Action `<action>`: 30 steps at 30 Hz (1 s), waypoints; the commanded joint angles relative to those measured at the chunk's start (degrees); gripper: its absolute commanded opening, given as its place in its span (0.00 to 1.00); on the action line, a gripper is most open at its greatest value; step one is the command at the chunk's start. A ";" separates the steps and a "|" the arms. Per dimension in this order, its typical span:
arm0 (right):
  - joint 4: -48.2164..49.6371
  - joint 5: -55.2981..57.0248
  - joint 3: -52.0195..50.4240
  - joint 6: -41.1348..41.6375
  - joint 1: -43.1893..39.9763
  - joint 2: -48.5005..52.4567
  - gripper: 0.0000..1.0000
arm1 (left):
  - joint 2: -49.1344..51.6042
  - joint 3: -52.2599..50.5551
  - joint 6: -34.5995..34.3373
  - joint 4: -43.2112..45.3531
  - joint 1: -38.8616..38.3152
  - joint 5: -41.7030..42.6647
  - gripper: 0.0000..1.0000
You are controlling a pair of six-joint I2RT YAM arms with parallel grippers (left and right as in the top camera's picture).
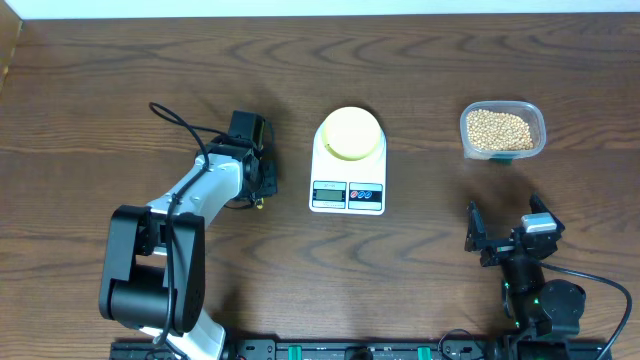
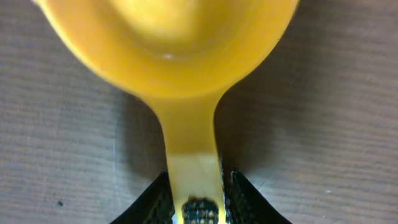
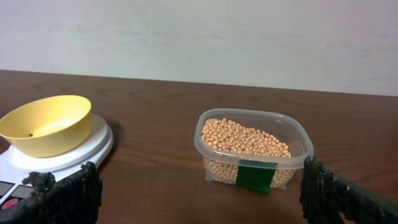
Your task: Scoop item into bowl and weigh 50g on scale
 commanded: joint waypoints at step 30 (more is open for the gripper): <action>-0.24 0.42 -0.04 -0.66 0.13 -0.20 0.99 | 0.81 -1.03 -3.74 -14.19 0.07 -0.15 0.36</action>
